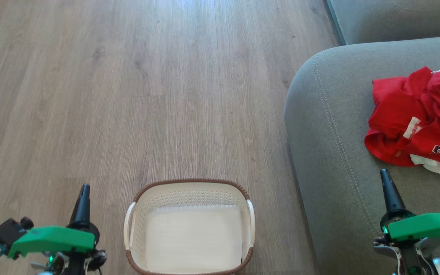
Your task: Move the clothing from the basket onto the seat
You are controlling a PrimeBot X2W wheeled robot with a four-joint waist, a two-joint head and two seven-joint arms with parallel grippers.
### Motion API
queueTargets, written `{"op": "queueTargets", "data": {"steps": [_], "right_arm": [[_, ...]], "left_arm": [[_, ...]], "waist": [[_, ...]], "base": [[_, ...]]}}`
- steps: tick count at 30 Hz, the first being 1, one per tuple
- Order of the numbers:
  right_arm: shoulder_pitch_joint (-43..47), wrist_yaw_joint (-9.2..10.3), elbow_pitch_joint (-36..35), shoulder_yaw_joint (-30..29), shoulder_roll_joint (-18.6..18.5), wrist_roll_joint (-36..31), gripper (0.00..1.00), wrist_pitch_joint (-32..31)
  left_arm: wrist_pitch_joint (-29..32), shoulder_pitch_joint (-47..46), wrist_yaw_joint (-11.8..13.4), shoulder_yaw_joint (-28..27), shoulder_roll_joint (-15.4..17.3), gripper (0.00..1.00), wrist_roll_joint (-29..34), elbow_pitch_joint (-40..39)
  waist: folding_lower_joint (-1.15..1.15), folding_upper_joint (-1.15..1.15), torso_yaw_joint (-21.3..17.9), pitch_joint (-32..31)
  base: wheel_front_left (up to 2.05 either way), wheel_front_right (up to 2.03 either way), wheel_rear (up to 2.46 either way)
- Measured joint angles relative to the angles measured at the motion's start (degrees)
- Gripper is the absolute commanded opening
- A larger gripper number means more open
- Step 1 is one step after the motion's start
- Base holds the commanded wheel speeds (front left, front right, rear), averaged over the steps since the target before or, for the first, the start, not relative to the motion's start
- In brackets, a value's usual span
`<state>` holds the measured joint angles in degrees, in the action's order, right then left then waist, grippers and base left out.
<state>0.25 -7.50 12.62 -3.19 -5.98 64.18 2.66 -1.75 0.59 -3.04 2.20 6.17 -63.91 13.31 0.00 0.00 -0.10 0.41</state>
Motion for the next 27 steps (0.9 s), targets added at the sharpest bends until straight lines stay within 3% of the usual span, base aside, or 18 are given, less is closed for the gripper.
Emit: {"op": "queueTargets", "data": {"steps": [27], "right_arm": [[-1.50, 0.00, 1.77, -1.91, 1.21, 15.53, 0.00, -4.30]], "left_arm": [[4.27, -1.75, -2.08, -3.44, -1.96, 0.00, -15.30, 1.33]], "waist": [[0.00, 0.00, 0.05, -0.13]], "base": [[0.00, 0.00, 0.00]]}}
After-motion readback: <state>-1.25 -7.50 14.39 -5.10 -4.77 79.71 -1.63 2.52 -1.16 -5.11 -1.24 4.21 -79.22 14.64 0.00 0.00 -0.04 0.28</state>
